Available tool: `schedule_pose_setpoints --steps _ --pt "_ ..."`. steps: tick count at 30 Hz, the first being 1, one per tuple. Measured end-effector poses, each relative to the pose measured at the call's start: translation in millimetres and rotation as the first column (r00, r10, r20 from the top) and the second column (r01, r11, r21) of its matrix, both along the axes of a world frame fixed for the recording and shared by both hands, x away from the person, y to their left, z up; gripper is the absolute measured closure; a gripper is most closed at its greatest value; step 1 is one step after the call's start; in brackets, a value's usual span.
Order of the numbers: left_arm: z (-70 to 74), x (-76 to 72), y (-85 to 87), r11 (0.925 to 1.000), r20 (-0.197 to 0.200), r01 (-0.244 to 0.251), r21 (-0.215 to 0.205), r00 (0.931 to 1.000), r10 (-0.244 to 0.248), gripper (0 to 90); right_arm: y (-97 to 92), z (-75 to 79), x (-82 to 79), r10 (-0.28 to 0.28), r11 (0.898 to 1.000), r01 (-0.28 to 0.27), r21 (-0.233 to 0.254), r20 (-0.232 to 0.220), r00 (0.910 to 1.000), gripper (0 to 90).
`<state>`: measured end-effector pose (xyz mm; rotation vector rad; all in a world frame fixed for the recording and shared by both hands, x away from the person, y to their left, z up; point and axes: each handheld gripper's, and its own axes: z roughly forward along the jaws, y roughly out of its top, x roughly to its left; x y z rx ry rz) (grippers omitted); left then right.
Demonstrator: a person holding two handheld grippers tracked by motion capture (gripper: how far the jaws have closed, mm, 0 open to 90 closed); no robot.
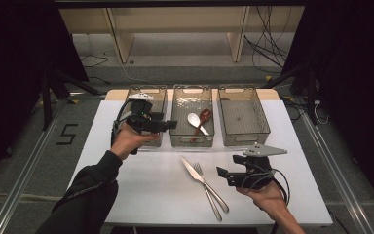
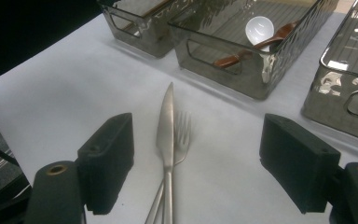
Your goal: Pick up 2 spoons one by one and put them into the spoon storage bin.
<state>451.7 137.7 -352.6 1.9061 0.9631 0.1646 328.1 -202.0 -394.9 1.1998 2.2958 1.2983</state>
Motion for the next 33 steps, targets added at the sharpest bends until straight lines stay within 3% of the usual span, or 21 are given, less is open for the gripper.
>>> schedule_pose_setpoints --steps 3,14,24,33 --pt "-2.6 -12.2 8.8 0.9999 0.012 -0.003 -0.014 0.9999 0.003 24.8 0.8 -0.9 0.4 0.000 1.000 0.000 -0.003 -0.003 1.0000 27.1" --pt "-18.9 -42.3 17.8 1.0000 0.014 0.008 0.000 0.9999 -0.008 20.0 4.9 -2.9 0.0 0.013 1.000 -0.013 -0.015 -0.014 0.9998 27.1" --pt "-31.5 -69.5 28.4 0.9998 0.066 -0.010 -0.015 0.9978 0.011 19.1 8.7 -4.5 0.1 0.023 0.999 -0.024 -0.029 -0.021 0.9995 27.1" --pt "-38.6 -86.3 30.8 0.9999 0.104 0.012 -0.012 0.9945 -0.010 18.3 10.7 -7.5 0.8 0.032 0.999 -0.033 -0.043 -0.030 0.9990 27.1"
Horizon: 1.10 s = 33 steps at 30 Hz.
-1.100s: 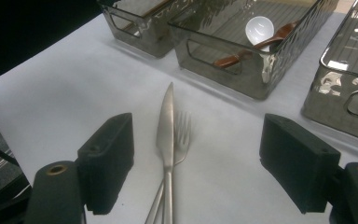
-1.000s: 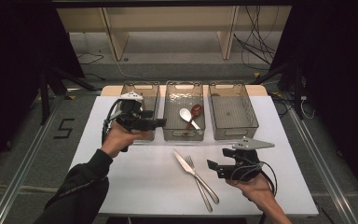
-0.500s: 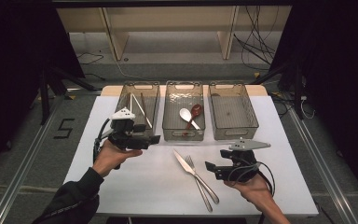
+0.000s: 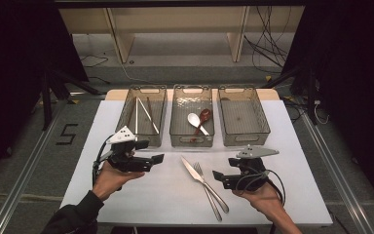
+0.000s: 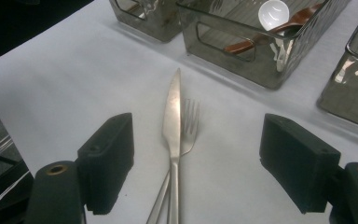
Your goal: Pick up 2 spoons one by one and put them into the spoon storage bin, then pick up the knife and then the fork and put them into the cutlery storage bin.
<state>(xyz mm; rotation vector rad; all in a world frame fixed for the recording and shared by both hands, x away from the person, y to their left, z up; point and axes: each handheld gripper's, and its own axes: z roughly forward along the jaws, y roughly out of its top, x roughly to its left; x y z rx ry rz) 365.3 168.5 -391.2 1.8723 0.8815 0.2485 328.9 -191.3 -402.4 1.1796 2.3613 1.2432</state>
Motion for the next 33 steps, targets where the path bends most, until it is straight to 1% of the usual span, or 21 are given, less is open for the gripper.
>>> schedule_pose_setpoints --steps 4,10,13,19,22,27,33 --pt "-0.8 -3.7 3.3 1.0000 0.006 0.000 -0.002 1.0000 0.000 18.3 0.6 -1.9 0.2 0.005 1.000 -0.005 -0.004 -0.007 1.0000 27.1" --pt "-1.9 -8.0 9.1 0.9998 0.014 -0.014 0.011 0.9998 0.014 18.0 1.6 -5.4 1.2 0.017 1.000 -0.017 -0.008 -0.017 0.9997 27.1" --pt "-2.6 -9.9 12.1 0.9998 0.017 -0.021 0.008 0.9996 0.020 17.9 1.9 -6.7 2.1 0.018 1.000 -0.018 -0.009 -0.025 0.9995 27.1" --pt "-3.7 -16.7 17.9 0.9994 0.030 -0.028 0.020 0.9992 0.027 17.5 6.0 -8.5 2.2 0.030 0.999 -0.030 -0.024 -0.029 0.9991 27.1" --pt "-3.6 -20.1 21.8 0.9993 0.037 -0.031 0.021 0.9989 0.030 17.5 8.7 -10.9 2.7 0.037 0.998 -0.039 -0.040 -0.042 0.9984 27.1" --pt "-4.7 -24.3 24.5 0.9992 0.044 -0.039 0.012 0.9983 0.038 17.3 14.0 -16.1 5.4 0.050 0.995 -0.056 -0.085 -0.069 0.9964 27.1" --pt "-5.5 -26.7 26.5 0.9991 0.044 -0.040 0.015 0.9983 0.039 17.1 22.1 -23.9 9.9 0.076 0.984 -0.091 -0.153 -0.102 0.9919 27.1"
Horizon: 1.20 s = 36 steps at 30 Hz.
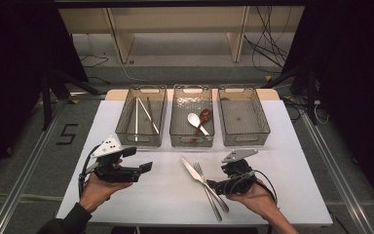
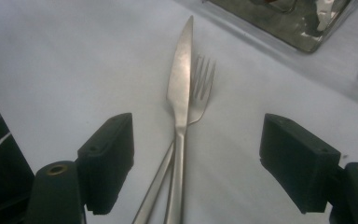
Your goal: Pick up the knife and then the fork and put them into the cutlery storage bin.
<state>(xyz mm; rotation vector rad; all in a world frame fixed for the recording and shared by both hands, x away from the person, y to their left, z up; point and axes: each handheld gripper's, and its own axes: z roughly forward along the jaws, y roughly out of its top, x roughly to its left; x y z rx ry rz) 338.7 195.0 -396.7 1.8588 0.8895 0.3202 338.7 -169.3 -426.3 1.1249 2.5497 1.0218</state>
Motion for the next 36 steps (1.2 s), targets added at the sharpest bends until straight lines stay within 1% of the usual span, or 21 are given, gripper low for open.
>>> schedule_pose_setpoints --steps 1,3,5,7,8,11,14,16,18,20,22,26,29,32,36 --pt "-0.3 -0.4 0.0 1.0000 0.000 -0.002 -0.001 1.0000 0.002 17.1 1.0 -1.0 1.0 0.004 1.000 -0.004 -0.008 0.002 1.0000 27.3" --pt "-1.2 -1.3 -0.4 1.0000 -0.002 -0.003 -0.005 1.0000 0.003 17.1 2.9 -2.2 2.3 0.007 1.000 -0.007 -0.023 -0.008 0.9999 28.1" --pt "-1.5 -2.2 -0.8 1.0000 -0.002 -0.001 0.001 1.0000 0.001 17.0 4.7 -4.2 4.0 0.017 0.999 -0.018 -0.044 -0.012 0.9998 28.8" --pt "-1.5 -2.8 -1.2 1.0000 0.000 -0.002 -0.003 1.0000 0.002 17.0 6.6 -7.1 5.5 0.022 0.998 -0.024 -0.064 -0.022 0.9995 30.0" --pt "-1.4 -3.4 -1.4 1.0000 0.005 -0.005 -0.003 1.0000 0.005 17.0 7.8 -8.7 6.4 0.020 0.997 -0.023 -0.075 -0.034 0.9992 31.1" --pt "-0.8 -5.6 -0.2 1.0000 0.021 -0.003 0.003 0.9998 0.003 16.9 11.7 -13.6 10.1 0.031 0.993 -0.038 -0.113 -0.058 0.9978 33.8" --pt "-1.2 -8.5 2.8 0.9999 0.025 -0.009 -0.005 0.9997 0.009 16.8 16.4 -16.0 11.6 0.050 0.988 -0.060 -0.144 -0.071 0.9962 37.4" --pt "-1.7 -10.3 4.6 0.9999 0.025 -0.011 -0.010 0.9996 0.011 16.7 20.6 -17.2 11.6 0.061 0.982 -0.075 -0.173 -0.081 0.9948 40.2" --pt "-2.4 -11.7 5.6 0.9997 0.023 -0.010 -0.023 0.9997 0.010 16.4 24.9 -19.8 12.0 0.075 0.974 -0.094 -0.206 -0.097 0.9924 43.1" --pt "-3.5 -12.4 5.7 0.9996 0.023 -0.008 -0.027 0.9997 0.008 16.1 27.7 -22.9 13.2 0.078 0.968 -0.102 -0.231 -0.114 0.9904 46.3" --pt "-4.2 -12.5 5.6 0.9998 0.022 -0.005 -0.018 0.9998 0.005 16.0 29.3 -25.6 14.8 0.082 0.961 -0.113 -0.253 -0.129 0.9883 49.0" --pt "-5.7 -12.0 4.9 0.9999 0.022 0.000 -0.013 0.9998 0.000 15.9 31.8 -28.9 16.9 0.088 0.952 -0.128 -0.279 -0.150 0.9848 53.9" --pt "-6.5 -11.4 5.3 1.0000 0.022 0.000 -0.007 0.9998 0.001 15.9 33.9 -31.0 17.5 0.093 0.944 -0.141 -0.300 -0.166 0.9817 55.4" --pt "-7.4 -10.9 5.2 1.0000 0.019 -0.002 -0.009 0.9998 0.002 15.9 36.4 -32.7 17.3 0.100 0.936 -0.152 -0.318 -0.172 0.9799 58.5" --pt "-7.6 -10.9 5.2 1.0000 0.021 0.000 -0.007 0.9998 0.000 15.9 38.9 -33.0 17.7 0.106 0.930 -0.161 -0.330 -0.178 0.9784 65.0"
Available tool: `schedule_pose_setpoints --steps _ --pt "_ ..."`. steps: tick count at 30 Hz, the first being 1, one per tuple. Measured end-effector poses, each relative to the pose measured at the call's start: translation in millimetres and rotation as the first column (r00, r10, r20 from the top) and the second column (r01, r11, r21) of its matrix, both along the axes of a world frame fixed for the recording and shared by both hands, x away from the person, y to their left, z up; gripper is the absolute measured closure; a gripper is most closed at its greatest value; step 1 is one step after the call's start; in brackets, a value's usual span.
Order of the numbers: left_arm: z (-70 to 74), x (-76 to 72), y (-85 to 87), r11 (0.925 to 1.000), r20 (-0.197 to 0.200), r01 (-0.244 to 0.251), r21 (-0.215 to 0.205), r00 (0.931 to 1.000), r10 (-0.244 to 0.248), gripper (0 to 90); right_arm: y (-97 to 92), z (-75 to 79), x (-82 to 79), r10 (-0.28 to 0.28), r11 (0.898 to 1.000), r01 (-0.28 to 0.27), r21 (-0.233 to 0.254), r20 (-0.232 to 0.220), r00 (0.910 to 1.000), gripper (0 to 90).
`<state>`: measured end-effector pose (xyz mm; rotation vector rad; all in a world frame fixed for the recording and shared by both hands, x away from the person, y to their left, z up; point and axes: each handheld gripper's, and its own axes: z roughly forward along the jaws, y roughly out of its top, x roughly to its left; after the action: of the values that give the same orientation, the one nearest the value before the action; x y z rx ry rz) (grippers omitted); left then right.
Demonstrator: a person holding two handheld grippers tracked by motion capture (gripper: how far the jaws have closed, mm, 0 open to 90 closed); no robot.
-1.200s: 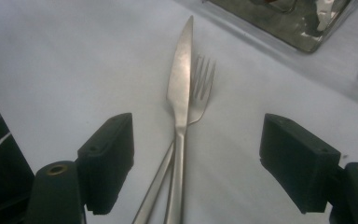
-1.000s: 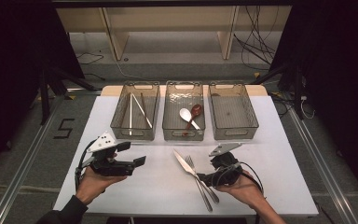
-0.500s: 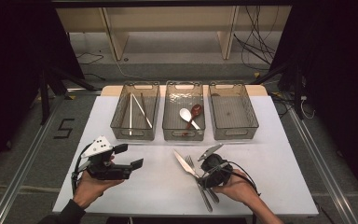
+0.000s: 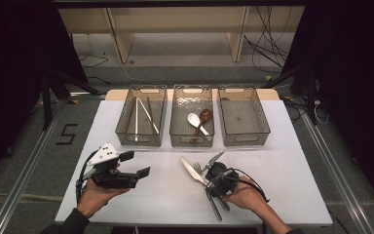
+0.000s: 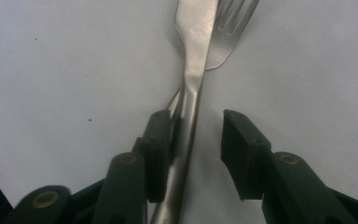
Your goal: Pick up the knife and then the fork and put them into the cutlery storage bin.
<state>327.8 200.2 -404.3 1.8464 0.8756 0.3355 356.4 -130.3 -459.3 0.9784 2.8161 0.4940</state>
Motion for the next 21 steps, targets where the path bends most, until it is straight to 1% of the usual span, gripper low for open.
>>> schedule_pose_setpoints --steps 2,7,13,16,18,21 --pt "-0.3 0.5 0.2 1.0000 0.000 0.002 0.005 1.0000 -0.002 15.9 0.6 -0.9 1.3 -0.009 1.000 0.008 -0.017 -0.003 1.0000 67.3" --pt "-1.4 1.3 0.1 1.0000 -0.004 0.004 0.007 1.0000 -0.004 15.9 1.9 -1.8 4.5 -0.005 1.000 0.005 -0.024 -0.013 0.9999 71.5" --pt "-2.0 1.1 -1.4 0.9997 -0.002 0.015 0.019 0.9999 -0.015 15.9 3.9 -1.8 7.0 -0.001 1.000 0.000 -0.032 -0.019 0.9998 73.7" --pt "-2.3 1.0 -2.2 0.9996 -0.001 0.018 0.020 0.9998 -0.018 15.9 6.1 -1.8 7.1 0.003 0.999 -0.004 -0.038 -0.020 0.9998 78.9" --pt "-2.4 1.1 -1.9 0.9994 0.000 0.020 0.029 0.9998 -0.020 15.9 8.2 -1.2 7.9 0.004 0.999 -0.006 -0.051 -0.027 0.9996 79.7" --pt "-2.7 1.3 -1.7 0.9994 0.000 0.018 0.029 0.9998 -0.018 15.9 9.2 -0.8 9.5 0.009 0.998 -0.012 -0.061 -0.035 0.9993 80.1"
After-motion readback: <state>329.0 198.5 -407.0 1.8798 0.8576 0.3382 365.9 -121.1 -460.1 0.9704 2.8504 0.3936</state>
